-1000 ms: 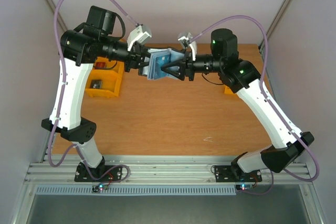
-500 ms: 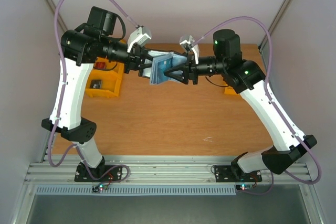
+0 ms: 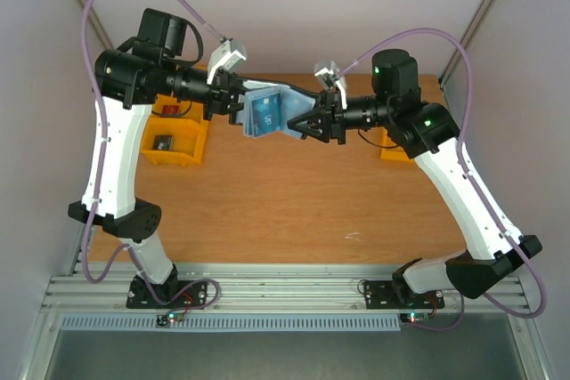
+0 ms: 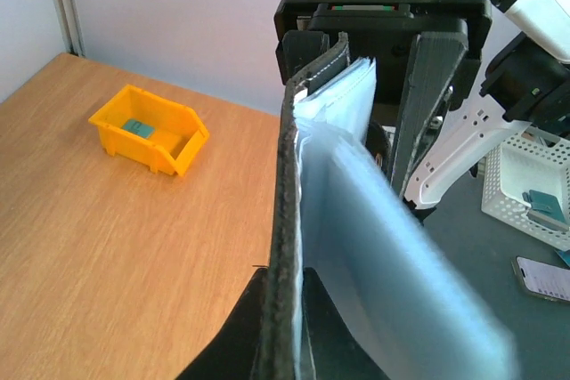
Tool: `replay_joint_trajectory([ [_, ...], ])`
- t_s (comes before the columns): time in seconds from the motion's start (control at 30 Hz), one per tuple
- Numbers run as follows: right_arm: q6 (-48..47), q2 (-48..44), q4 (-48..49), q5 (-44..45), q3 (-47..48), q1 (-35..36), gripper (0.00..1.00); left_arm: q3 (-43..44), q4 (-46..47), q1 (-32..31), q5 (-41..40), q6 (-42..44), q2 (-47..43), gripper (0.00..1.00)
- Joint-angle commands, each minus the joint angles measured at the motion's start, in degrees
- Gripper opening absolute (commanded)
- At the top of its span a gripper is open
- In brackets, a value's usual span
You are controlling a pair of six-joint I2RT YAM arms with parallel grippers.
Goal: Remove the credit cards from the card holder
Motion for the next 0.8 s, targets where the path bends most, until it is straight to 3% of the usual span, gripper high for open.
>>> replay_joint_trajectory([
  [0.0,2.9,-2.0,2.2,-3.3,0.0,-0.7,0.29,1.6,2.2,0.3,2.1,1.0,-0.7,0.00],
  [0.2,10.3,0.3,7.1,-1.7,-0.2,-0.7,0.02,0.0,4.0,0.3,3.2,-1.6,-0.6,0.00],
  [0.3,10.9,0.0,7.1,2.1,-0.1,-1.0,0.01,-0.4,4.6,0.3,1.2,-2.6,-0.8,0.01],
  [0.4,13.8,-0.2,7.0,2.9,0.3,-3.5,0.01,-1.0,5.0,1.0,-1.5,-3.6,-1.2,0.18],
  [0.47,15.5,-0.1,5.8,3.0,0.9,-5.5,0.01,-1.8,5.1,3.0,-0.8,-3.4,-1.4,0.35],
  [0.6,12.7,0.5,-2.1,6.6,3.8,-7.0,0.01,-3.5,3.8,6.8,1.9,-2.7,-1.8,0.58],
  [0.77,10.5,2.4,-8.8,7.3,7.9,-7.1,0.01,-5.6,-1.0,6.5,3.0,7.2,-2.2,0.80],
])
